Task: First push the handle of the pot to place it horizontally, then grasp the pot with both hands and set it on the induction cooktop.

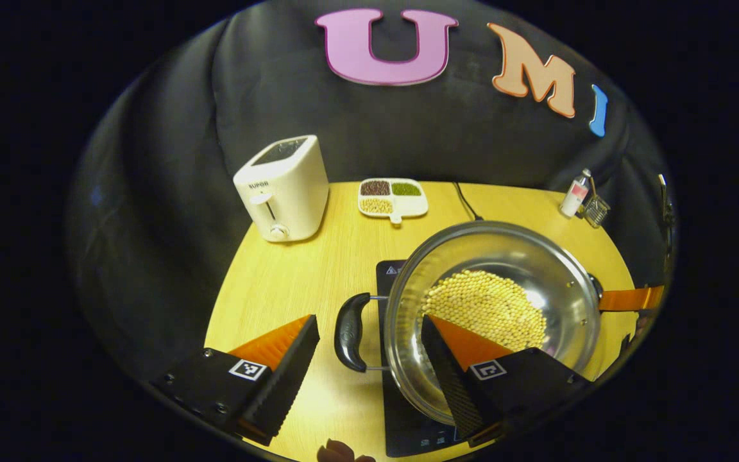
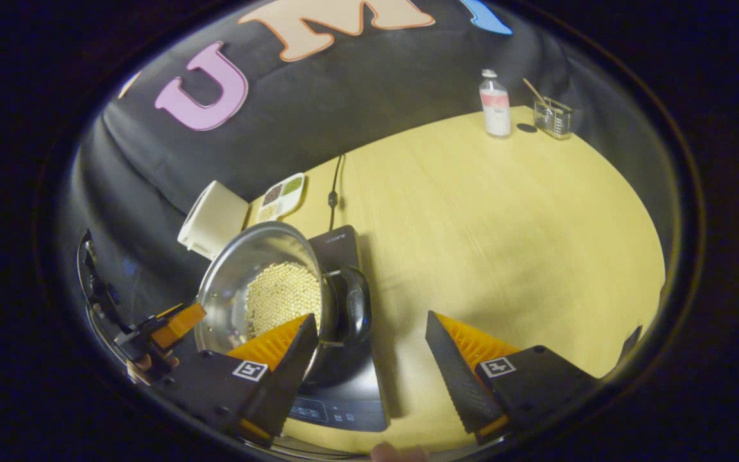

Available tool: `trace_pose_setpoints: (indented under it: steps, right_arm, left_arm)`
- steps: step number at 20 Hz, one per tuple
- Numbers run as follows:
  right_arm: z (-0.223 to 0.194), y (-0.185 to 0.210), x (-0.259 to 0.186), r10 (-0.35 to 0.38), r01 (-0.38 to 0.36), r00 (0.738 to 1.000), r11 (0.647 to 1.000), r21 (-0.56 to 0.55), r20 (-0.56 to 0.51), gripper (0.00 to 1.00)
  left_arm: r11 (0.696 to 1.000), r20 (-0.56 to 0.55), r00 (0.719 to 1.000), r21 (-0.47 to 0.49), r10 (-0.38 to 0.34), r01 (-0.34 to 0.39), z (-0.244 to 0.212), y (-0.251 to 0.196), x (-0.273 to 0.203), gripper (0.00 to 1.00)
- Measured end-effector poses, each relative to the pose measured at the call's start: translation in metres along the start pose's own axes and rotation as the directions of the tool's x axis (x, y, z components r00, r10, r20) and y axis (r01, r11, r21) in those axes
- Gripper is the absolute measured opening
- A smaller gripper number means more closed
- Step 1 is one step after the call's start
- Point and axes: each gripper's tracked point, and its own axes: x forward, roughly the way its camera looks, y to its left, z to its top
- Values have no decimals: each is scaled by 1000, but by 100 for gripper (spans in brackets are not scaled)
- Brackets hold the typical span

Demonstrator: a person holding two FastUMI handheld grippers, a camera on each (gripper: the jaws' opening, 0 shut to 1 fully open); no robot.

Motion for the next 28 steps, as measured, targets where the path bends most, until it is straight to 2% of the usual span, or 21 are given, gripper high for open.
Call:
trace_pose_setpoints:
  steps: [2,3,4,5,6,7,9,10,11,12,13,15,16,17,19,21,22,24,26,27,28]
  right_arm:
    - [11,-32,-64,20,-18,999,1000,-23,47,100]
    - [18,-53,-100,33,-31,997,999,-26,75,93]
    - [24,-78,-138,51,-48,994,998,-31,101,93]
    - [28,-106,-177,61,-57,990,998,-41,127,100]
    - [31,-130,-214,69,-61,985,997,-56,156,100]
    - [39,-150,-249,83,-71,979,995,-70,185,92]
    - [58,-178,-320,123,-103,958,991,-86,261,92]
    - [68,-187,-357,138,-117,944,989,-88,301,100]
    - [80,-198,-395,145,-124,930,989,-84,337,92]
    - [90,-209,-433,153,-134,920,988,-78,360,92]
    - [97,-217,-464,162,-144,909,987,-76,384,100]
    - [112,-233,-520,161,-135,874,987,-90,459,100]
    - [116,-239,-548,160,-129,857,987,-97,490,100]
    - [114,-235,-560,164,-130,844,986,-101,511,91]
    - [103,-224,-581,166,-128,814,986,-108,556,91]
    - [92,-215,-617,154,-96,760,987,-126,632,91]
    - [79,-210,-640,145,-72,735,988,-137,662,91]
    - [47,-195,-687,148,-34,704,984,-175,695,91]
    - [39,-191,-702,139,25,663,978,-208,736,91]
    - [32,-190,-711,138,47,649,974,-220,748,91]
    - [24,-192,-720,129,67,650,972,-225,749,91]
  left_arm:
    - [999,80,996,-23,27,-25,16,-17,-35,99]
    - [999,113,993,-44,31,-27,22,-29,-52,98]
    - [997,143,989,-66,34,-25,26,-43,-67,98]
    - [996,164,986,-91,38,-23,29,-57,-83,98]
    - [993,180,983,-116,44,-24,29,-70,-102,98]
    - [990,199,979,-140,52,-24,31,-83,-118,98]
    - [984,255,964,-173,72,-28,39,-104,-143,98]
    - [983,290,954,-183,78,-25,44,-114,-155,98]
    - [983,324,943,-184,80,-21,50,-124,-170,98]
    - [985,353,933,-175,73,-11,56,-135,-182,98]
    - [987,381,922,-162,69,-6,62,-145,-192,97]
    - [991,438,897,-135,60,0,78,-162,-215,96]
    - [993,463,885,-118,49,6,84,-173,-224,97]
    - [995,491,871,-97,33,17,91,-184,-235,97]
    - [998,560,828,-49,-13,49,103,-206,-258,96]
    - [998,618,784,8,-58,68,113,-221,-281,96]
    - [997,633,771,34,-78,72,112,-227,-291,96]
    - [993,647,754,80,-114,82,105,-237,-312,96]
    - [991,666,733,95,-134,94,95,-242,-333,96]
    - [988,671,726,98,-152,116,86,-245,-342,96]
    - [985,668,725,97,-171,144,74,-251,-347,96]
